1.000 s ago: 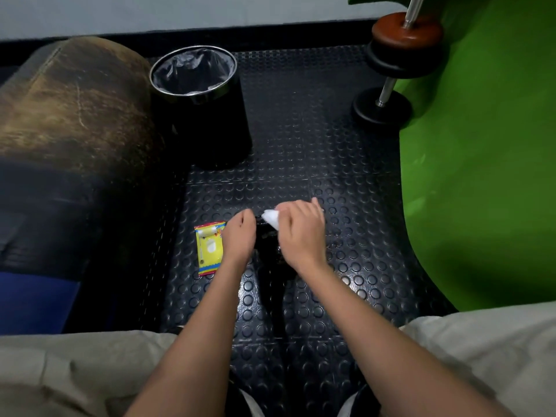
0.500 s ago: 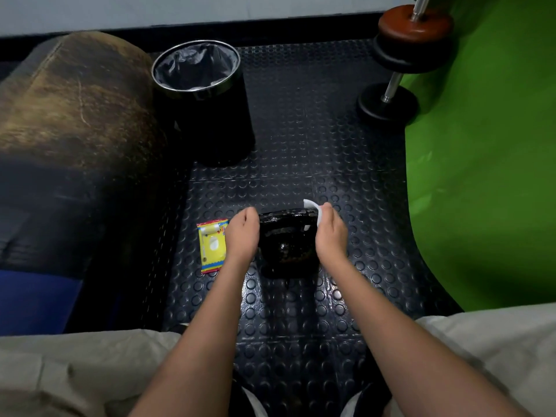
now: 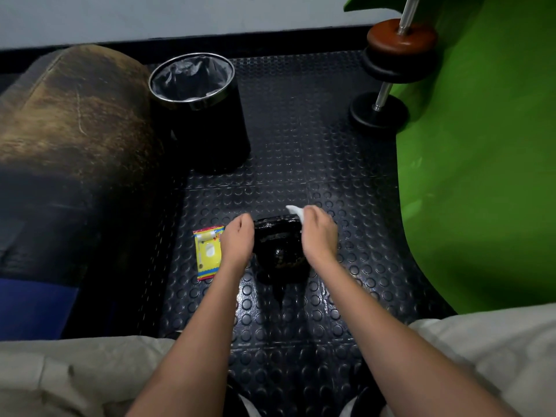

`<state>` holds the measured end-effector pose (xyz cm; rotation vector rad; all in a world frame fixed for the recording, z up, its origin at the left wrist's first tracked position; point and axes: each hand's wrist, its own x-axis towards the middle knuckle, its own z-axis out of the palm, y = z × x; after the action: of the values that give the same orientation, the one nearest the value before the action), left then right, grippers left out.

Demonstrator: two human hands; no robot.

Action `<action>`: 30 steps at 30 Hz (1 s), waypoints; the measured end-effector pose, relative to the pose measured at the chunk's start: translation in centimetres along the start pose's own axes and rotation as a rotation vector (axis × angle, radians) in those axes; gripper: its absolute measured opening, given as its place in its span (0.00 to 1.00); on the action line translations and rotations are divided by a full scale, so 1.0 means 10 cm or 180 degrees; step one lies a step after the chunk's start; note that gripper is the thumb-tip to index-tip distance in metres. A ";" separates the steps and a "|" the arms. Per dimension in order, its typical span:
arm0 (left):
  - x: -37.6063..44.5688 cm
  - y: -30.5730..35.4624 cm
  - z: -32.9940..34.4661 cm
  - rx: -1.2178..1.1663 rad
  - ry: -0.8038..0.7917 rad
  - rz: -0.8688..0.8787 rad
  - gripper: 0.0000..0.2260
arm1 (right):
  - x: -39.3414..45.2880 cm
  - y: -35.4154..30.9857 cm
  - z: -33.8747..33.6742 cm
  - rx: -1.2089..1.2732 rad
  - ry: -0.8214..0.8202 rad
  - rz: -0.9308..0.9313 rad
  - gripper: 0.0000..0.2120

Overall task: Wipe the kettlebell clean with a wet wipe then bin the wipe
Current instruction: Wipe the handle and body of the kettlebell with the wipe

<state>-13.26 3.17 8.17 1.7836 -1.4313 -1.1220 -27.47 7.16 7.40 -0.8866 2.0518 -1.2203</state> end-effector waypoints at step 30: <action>-0.03 0.04 -0.01 0.0014 -0.0037 -0.0020 0.14 | 0.05 -0.02 -0.05 0.0317 -0.0029 0.0871 0.18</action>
<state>-13.35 3.37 8.65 1.7886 -1.4371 -1.1348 -28.10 6.92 7.68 -0.5427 2.0078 -1.1533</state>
